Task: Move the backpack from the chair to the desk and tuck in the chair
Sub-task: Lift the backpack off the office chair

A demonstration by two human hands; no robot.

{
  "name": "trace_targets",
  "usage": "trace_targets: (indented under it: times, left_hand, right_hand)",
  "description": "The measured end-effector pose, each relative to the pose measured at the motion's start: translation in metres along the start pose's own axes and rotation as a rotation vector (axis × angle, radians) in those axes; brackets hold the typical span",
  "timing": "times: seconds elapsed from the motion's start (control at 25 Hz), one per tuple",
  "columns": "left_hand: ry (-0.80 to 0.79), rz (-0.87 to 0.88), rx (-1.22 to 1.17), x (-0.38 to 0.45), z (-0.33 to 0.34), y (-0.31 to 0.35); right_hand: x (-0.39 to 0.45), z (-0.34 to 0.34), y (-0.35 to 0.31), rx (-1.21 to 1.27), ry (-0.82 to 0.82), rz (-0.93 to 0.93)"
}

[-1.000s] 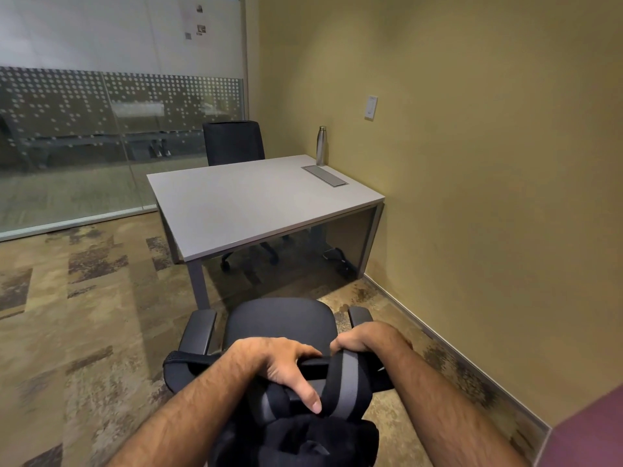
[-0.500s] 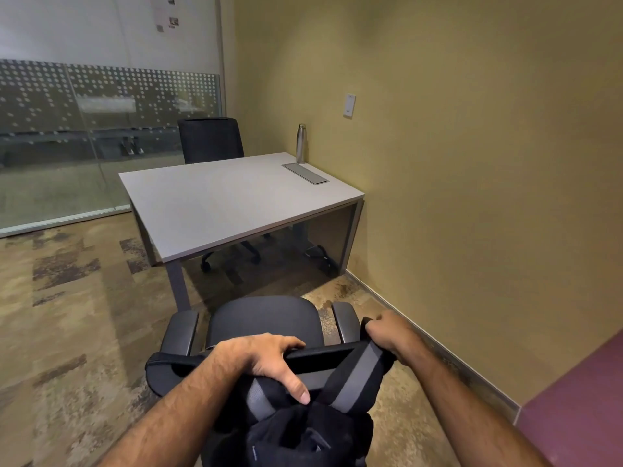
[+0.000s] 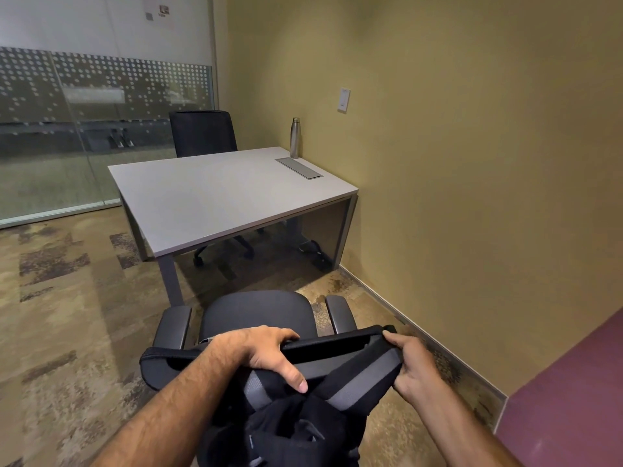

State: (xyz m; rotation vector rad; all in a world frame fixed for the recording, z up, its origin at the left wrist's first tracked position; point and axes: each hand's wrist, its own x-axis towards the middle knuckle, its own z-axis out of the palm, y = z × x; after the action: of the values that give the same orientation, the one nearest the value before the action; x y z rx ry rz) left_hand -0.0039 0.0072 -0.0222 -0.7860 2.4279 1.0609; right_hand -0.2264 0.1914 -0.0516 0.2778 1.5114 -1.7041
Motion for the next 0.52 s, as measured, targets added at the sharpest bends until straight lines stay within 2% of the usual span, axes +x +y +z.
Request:
trace_targets:
  times: [0.16, 0.32, 0.52]
  left_hand:
    - [0.035, 0.012, 0.014, -0.001, 0.001, 0.000]
    - [0.104, 0.085, -0.006, -0.008, 0.000, -0.004]
    - [0.274, 0.098, -0.026, -0.023, -0.020, -0.040]
  right_hand:
    - [-0.010, -0.016, 0.001, 0.129, -0.124, 0.122]
    - [-0.015, -0.025, 0.011, 0.262, -0.063, 0.179]
    - [-0.012, -0.025, 0.032, 0.188, -0.001, 0.188]
